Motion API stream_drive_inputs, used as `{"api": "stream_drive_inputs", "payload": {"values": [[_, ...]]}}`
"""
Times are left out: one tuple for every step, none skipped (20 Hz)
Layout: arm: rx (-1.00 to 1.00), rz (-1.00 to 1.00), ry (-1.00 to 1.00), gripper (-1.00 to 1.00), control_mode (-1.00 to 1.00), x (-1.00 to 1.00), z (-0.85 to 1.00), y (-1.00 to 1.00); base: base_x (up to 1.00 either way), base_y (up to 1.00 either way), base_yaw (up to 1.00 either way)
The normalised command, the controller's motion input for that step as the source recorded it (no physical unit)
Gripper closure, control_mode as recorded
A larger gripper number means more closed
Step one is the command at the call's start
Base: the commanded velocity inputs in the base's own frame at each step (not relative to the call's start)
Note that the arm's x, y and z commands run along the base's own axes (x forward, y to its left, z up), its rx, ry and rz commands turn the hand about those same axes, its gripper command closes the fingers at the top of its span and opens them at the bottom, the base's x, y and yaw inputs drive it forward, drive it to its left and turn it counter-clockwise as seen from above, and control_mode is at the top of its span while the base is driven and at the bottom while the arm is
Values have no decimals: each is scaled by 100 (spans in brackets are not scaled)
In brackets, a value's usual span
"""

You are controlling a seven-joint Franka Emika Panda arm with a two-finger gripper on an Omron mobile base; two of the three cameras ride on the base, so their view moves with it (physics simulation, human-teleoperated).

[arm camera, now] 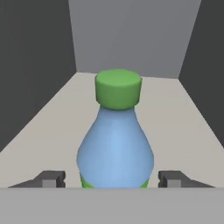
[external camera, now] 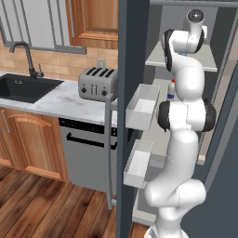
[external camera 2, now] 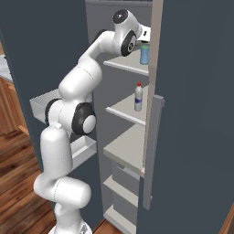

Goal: Take the bottled waters from the counter and place them in the freezer to freeze. Close the freezer door after placing the bottles.

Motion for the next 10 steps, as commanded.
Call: {"api": "stream_drive_inputs", "payload": {"values": [[0,0,0,-100,-100,0,0,0,0,0,0],[0,0,0,-100,-100,0,0,0,0,0,0],[0,0,0,-100,-100,0,0,0,0,0,0],[0,0,0,-100,-100,0,0,0,0,0,0],[0,0,0,-100,-100,0,0,0,0,0,0],[0,0,0,-100,-100,0,0,0,0,0,0],[0,0,0,-100,-100,0,0,0,0,0,0],[0,0,0,-100,-100,0,0,0,0,0,0],[0,0,-1,-100,-100,0,0,0,0,0,0],[0,0,-3,-100,-100,0,0,0,0,0,0]]}}
